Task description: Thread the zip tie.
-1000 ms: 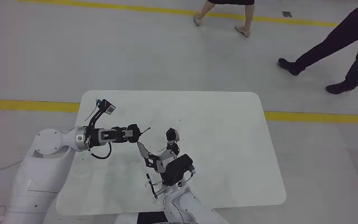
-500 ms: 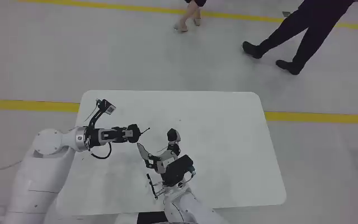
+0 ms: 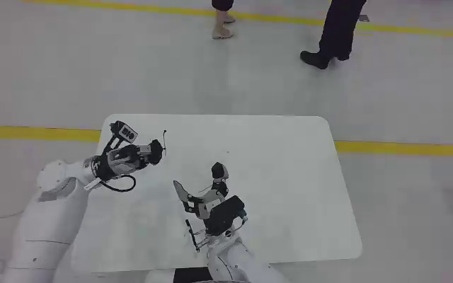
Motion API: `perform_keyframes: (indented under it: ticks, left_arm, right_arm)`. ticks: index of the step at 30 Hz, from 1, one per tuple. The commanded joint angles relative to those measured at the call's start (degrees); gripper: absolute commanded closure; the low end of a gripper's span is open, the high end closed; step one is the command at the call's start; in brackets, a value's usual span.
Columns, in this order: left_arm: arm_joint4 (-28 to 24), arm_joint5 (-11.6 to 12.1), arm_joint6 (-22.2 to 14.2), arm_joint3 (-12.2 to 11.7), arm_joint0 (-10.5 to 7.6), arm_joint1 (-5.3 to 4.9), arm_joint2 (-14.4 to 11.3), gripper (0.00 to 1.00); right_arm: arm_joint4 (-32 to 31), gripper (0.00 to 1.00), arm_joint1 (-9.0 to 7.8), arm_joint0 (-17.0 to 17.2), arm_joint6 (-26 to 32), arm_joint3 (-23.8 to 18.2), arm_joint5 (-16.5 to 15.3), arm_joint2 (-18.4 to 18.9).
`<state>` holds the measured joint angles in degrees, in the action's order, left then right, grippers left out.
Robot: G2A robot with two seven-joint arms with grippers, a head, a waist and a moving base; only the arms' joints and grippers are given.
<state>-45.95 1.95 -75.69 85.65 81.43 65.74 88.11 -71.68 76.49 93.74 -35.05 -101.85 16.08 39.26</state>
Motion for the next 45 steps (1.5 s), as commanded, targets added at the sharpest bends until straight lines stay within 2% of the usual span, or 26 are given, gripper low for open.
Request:
perform_keyframes:
  ticks: [1,3,5,14,15,17,19,23,30,32,39,45]
  left_arm:
    - [-3.6,-4.4,-0.6,-0.5,0.04,-0.12,0.0,1.00]
    - [-7.4,-8.3,0.1,-0.7,0.21,-0.13,-0.1,1.00]
    - [-9.8,-10.5,0.3,-0.2,0.34,-0.18,-0.2,1.00]
    - [-9.5,-10.3,0.8,0.1,0.41,-0.22,-0.2,1.00]
    - [-10.6,-11.8,2.5,0.4,0.68,-0.16,-0.7,1.00]
    - [-12.6,-14.0,3.5,1.0,1.05,-0.11,-1.3,1.00]
    - [-14.9,-17.2,4.7,1.8,1.37,-0.08,-2.1,1.00]
    - [-17.9,-21.4,7.1,3.0,1.77,-0.04,-3.5,1.00]
    - [-22.9,-21.4,11.4,4.6,1.51,-0.58,-7.2,1.00]
    - [-22.5,-21.4,12.6,5.2,1.19,-0.91,-7.1,1.00]
    - [-22.5,-21.4,12.6,5.2,1.19,-0.91,-7.1,1.00]
    - [-25.9,-21.4,15.6,5.9,1.49,-0.90,-9.2,1.00]
  right_arm:
    - [0.0,0.00,0.00,0.0,0.0,0.0,0.0,0.0]
    - [0.0,0.00,0.00,0.0,0.0,0.0,0.0,0.0]
    - [0.0,0.00,0.00,0.0,0.0,0.0,0.0,0.0]
    - [0.0,0.00,0.00,0.0,0.0,0.0,0.0,0.0]
    - [0.0,0.00,0.00,0.0,0.0,0.0,0.0,0.0]
    - [0.0,0.00,0.00,0.0,0.0,0.0,0.0,0.0]
    - [0.0,0.00,0.00,0.0,0.0,0.0,0.0,0.0]
    - [0.0,0.00,0.00,0.0,0.0,0.0,0.0,0.0]
    - [0.0,0.00,0.00,0.0,0.0,0.0,0.0,0.0]
    - [0.0,0.00,0.00,0.0,0.0,0.0,0.0,0.0]
    - [0.0,0.00,0.00,0.0,0.0,0.0,0.0,0.0]
    - [0.0,0.00,0.00,0.0,0.0,0.0,0.0,0.0]
